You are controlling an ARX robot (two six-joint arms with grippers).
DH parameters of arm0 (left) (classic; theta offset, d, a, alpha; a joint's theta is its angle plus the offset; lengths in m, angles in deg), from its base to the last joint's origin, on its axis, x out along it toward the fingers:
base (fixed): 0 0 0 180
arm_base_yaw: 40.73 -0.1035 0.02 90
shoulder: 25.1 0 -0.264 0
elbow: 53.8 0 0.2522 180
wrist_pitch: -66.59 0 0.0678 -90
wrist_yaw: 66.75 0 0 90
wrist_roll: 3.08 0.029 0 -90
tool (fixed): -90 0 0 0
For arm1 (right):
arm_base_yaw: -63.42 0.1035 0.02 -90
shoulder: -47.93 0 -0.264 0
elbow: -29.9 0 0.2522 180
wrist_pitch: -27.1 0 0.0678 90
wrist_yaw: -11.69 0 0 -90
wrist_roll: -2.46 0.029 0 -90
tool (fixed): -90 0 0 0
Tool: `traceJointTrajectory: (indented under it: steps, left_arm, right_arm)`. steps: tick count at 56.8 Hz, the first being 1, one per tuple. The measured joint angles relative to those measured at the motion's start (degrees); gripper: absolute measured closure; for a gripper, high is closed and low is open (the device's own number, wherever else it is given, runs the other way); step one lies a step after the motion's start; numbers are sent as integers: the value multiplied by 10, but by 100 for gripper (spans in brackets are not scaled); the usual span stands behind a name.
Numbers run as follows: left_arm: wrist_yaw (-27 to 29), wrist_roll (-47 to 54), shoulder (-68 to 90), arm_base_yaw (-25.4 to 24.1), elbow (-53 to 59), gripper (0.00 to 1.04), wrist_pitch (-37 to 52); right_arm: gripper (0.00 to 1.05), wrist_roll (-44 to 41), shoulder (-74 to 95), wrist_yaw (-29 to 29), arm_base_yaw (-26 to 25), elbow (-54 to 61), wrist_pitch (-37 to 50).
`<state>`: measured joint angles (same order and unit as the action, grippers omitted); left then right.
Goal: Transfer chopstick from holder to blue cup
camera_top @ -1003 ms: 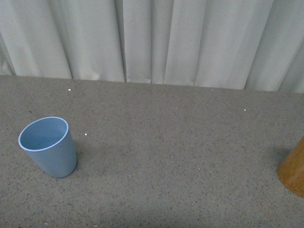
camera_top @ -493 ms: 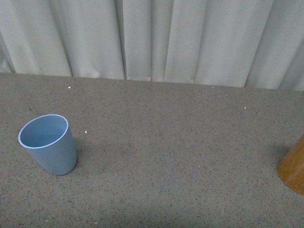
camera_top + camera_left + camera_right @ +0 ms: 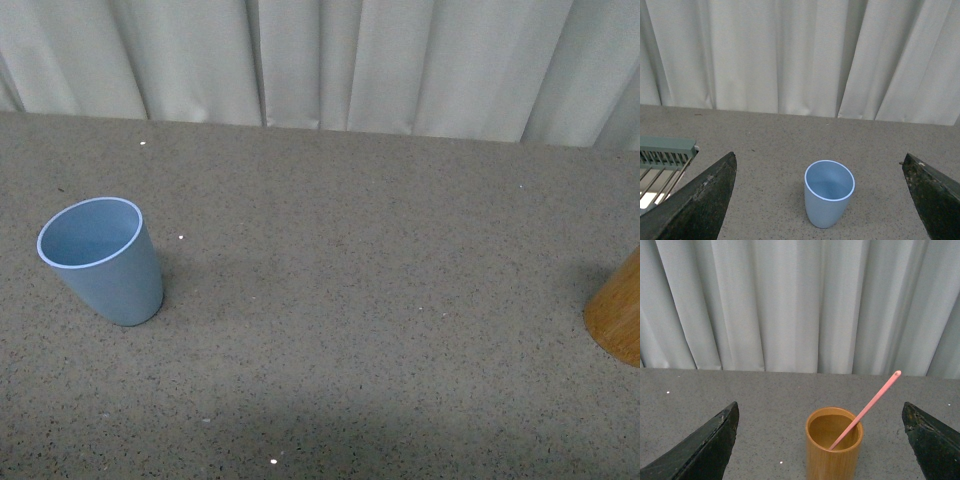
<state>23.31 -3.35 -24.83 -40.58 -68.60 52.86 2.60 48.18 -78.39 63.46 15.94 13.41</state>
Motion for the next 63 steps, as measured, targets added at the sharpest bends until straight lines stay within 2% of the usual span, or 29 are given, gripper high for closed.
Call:
traceJointTrajectory:
  steps: [63]
  left_arm:
    - [0,0,0,0,0,7,0]
  right_arm:
    - [10,0,0,0,0,0,0]
